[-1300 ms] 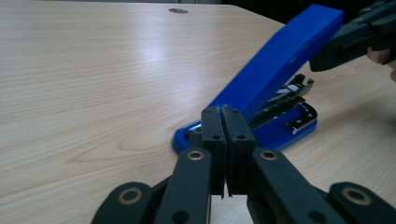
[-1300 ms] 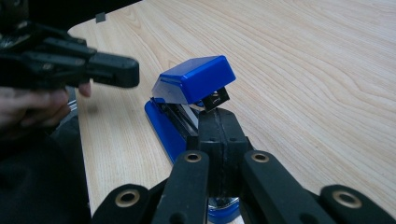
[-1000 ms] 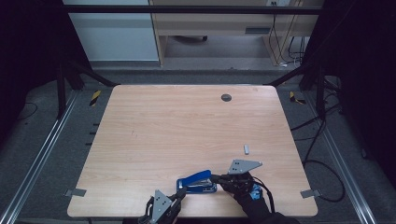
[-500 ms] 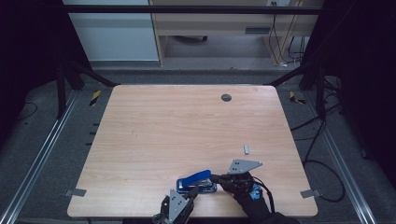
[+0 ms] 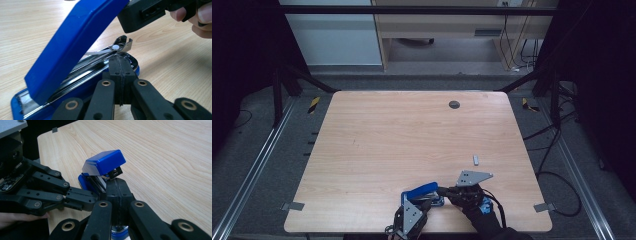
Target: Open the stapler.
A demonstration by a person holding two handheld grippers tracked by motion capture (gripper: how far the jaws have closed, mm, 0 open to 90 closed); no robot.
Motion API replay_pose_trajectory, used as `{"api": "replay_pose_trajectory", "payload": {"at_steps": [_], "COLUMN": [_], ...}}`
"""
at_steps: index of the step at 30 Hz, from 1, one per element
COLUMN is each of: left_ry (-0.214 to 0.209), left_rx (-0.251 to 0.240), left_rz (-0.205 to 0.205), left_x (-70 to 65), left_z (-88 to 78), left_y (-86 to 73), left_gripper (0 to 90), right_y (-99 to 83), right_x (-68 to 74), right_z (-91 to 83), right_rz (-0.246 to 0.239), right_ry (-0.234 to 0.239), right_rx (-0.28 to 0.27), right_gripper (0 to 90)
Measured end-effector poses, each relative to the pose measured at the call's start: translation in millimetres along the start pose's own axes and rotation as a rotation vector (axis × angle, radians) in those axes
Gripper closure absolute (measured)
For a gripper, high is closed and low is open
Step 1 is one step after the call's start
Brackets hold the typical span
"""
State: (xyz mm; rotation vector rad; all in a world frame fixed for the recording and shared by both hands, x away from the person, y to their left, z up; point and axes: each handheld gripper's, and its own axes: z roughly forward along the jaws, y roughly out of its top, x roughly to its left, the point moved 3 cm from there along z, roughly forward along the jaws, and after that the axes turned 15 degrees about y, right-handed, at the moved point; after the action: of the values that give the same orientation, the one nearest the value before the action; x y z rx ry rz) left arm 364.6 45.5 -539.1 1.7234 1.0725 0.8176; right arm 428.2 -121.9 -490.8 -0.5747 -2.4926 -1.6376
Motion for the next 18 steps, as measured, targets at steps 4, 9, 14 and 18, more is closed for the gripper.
{"api": "replay_pose_trajectory", "payload": {"at_steps": [4, 9, 14, 18], "left_ry": [0.006, 0.010, 0.014, 0.023], "left_rx": [0.004, 0.005, 0.003, -0.003], "left_rz": [0.004, 0.000, -0.010, -0.002], "left_x": [-2.0, -3.4, -4.5, -5.2], "left_z": [1.7, 3.0, 4.2, 4.0], "left_y": [0.5, 1.0, 0.8, 0.3], "left_gripper": [89.8, 89.8, 89.7, 89.8], "right_y": [0.2, 0.3, 0.6, 1.0], "right_x": [0.0, 0.1, 0.1, 0.4], "right_z": [0.1, 0.1, 0.3, 0.5], "right_rz": [-0.001, -0.004, -0.005, -0.003], "right_ry": [0.001, 0.003, 0.002, 0.003], "right_rx": [0.001, 0.003, 0.003, 0.001], "right_gripper": [90.0, 90.0, 90.0, 90.0]}}
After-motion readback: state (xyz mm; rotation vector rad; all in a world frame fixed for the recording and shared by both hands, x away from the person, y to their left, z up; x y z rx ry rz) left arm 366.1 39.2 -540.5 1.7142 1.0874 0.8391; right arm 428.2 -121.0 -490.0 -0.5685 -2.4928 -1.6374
